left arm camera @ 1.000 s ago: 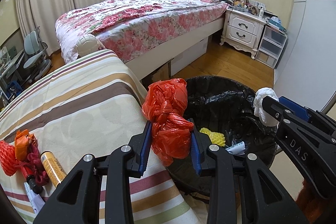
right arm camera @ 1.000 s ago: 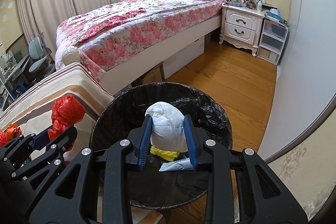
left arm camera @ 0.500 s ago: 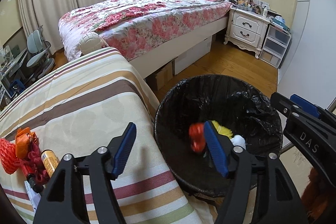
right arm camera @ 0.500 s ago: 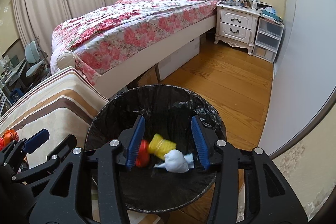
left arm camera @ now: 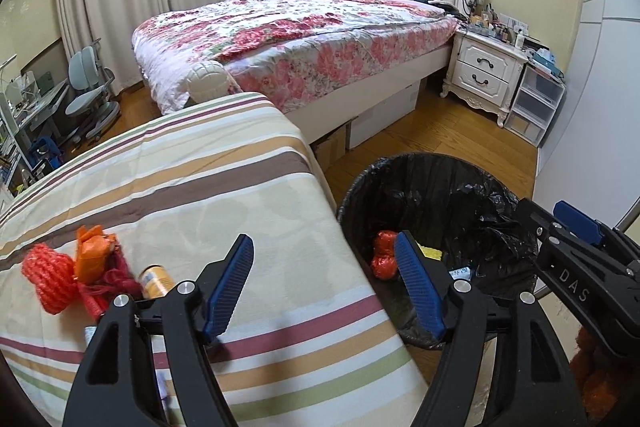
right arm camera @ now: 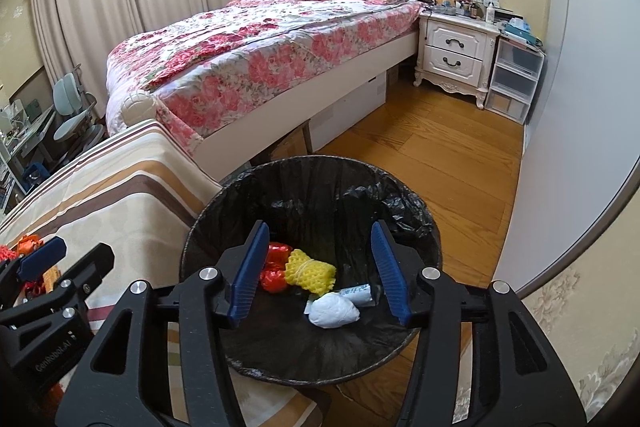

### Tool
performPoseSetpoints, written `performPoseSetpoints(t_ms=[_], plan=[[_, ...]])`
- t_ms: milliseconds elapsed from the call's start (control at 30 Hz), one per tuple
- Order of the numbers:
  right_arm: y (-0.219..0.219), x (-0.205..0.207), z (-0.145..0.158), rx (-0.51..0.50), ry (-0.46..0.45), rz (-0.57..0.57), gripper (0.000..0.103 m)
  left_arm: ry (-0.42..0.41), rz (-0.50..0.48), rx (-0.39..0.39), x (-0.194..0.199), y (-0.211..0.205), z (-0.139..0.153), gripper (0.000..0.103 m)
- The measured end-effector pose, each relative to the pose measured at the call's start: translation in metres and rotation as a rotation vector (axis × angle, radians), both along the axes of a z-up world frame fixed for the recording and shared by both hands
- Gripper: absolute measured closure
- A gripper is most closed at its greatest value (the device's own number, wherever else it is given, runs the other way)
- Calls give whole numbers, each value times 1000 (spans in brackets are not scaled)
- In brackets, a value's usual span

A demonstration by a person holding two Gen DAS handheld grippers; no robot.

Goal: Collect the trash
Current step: 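Move the left tool back toward the red net ball on the bed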

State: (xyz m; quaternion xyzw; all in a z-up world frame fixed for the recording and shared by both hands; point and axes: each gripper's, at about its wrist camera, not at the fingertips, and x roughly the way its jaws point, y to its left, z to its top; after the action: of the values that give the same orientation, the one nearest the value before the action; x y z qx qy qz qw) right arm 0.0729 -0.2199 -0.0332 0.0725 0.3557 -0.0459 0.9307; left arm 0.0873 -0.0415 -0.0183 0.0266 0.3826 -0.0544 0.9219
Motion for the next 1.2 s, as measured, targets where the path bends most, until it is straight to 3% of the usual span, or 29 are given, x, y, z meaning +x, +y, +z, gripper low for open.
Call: performPoseSetpoints(t_ms=[567, 867, 1200], plan=[[92, -17, 12, 2, 5, 169, 50, -16, 200, -6, -38, 104, 15, 32], [138, -18, 15, -18, 12, 259, 49, 3, 345, -12, -45, 163, 7, 30], [168, -21, 12, -36, 23, 315, 48, 62, 428, -16, -54, 209, -13, 30]])
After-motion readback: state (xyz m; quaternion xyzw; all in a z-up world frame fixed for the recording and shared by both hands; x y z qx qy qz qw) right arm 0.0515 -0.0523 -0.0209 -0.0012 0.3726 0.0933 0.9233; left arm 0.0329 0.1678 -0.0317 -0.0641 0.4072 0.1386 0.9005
